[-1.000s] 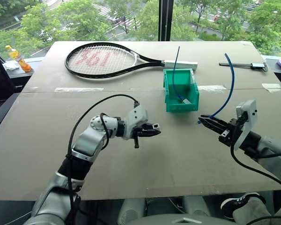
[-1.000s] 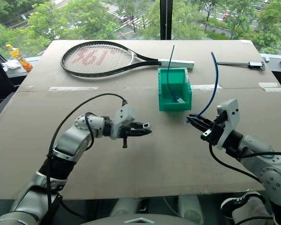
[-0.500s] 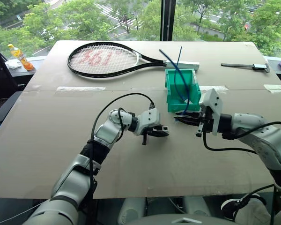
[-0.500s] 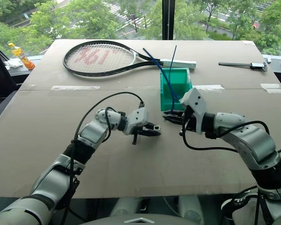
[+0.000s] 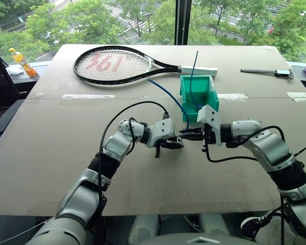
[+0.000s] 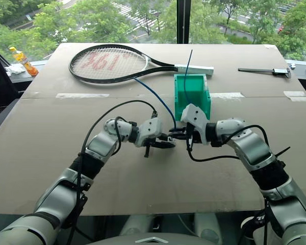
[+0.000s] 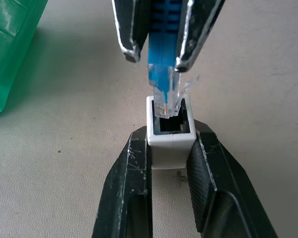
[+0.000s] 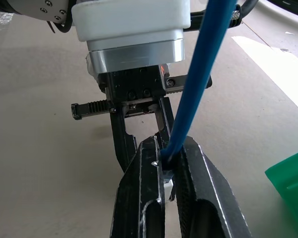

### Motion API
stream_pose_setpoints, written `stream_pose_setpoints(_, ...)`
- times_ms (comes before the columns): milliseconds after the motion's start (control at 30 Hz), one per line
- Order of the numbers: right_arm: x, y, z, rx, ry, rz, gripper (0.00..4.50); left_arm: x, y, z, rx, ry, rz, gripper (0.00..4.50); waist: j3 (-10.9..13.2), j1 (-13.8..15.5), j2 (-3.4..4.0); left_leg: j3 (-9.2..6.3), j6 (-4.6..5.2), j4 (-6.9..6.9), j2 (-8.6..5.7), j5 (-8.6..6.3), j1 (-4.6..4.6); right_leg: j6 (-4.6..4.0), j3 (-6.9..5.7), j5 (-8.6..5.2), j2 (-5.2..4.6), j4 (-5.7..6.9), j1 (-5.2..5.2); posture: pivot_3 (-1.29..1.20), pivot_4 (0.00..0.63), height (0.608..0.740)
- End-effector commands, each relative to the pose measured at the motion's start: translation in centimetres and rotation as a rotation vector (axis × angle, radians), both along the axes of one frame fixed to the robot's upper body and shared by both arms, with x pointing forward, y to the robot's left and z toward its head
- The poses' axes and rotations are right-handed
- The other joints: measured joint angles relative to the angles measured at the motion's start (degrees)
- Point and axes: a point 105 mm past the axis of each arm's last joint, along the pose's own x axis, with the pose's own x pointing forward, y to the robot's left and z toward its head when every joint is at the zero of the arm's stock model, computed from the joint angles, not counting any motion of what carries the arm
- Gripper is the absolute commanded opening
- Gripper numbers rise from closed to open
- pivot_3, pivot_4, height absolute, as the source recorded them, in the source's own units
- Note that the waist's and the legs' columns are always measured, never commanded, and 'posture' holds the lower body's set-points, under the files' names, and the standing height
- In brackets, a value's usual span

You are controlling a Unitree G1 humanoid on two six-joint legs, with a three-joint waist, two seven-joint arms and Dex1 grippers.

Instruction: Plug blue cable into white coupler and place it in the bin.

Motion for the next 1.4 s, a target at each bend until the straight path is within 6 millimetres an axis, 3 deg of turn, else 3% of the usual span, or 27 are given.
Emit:
stream_pose_setpoints(33, 0.0, 0.3, 0.1, -0.014, -0.027, 0.035, 0.0, -0.3, 0.1, -1.3, 0.043, 0.024, 0.013, 0.37, 0.0, 0.0, 0.0, 0.0, 0.0, 0.0, 0.0, 0.0, 0.01, 0.0, 0.0, 0.0, 0.0, 0.0, 0.01, 0.0, 0.15, 0.74)
stream_pose_setpoints(433, -0.6, -0.5, -2.4, -0.209, 0.014, 0.148, 0.0, -0.3, 0.0, -1.4, 0.044, 0.015, 0.009, 0.37, 0.0, 0.0, 0.03, 0.0, 0.0, 0.0, 0.0, 0.0, 0.15, 0.0, 0.0, 0.0, 0.0, 0.01, 0.14, 0.0, 0.15, 0.74)
stream_pose_setpoints(567, 0.3, -0.4, -3.4, -0.285, 0.026, 0.157, 0.0, -0.2, -0.1, -1.3, 0.042, 0.008, 0.008, 0.37, -0.1, 0.0, 0.05, 0.0, 0.0, 0.0, 0.0, 0.0, 0.22, 0.0, 0.0, 0.0, 0.0, 0.01, 0.21, 0.0, 0.15, 0.74)
stream_pose_setpoints(833, 1.9, 0.1, -2.6, -0.316, 0.067, 0.147, 0.0, -0.3, -0.3, -1.2, 0.033, 0.001, 0.014, 0.37, -0.5, -0.1, 0.14, -0.01, 0.0, 0.0, 0.01, 0.0, 0.37, -0.01, -0.01, -0.01, 0.0, 0.03, 0.33, 0.0, 0.15, 0.74)
stream_pose_setpoints(1400, 1.1, -0.8, -3.2, -0.431, 0.101, 0.185, 0.0, -0.4, -0.3, -1.3, 0.024, -0.001, 0.027, 0.37, -0.7, 0.0, 0.25, -0.04, -0.01, -0.02, -0.05, 0.0, 0.35, -0.01, -0.02, -0.01, -0.05, 0.03, 0.33, 0.0, 0.15, 0.74)
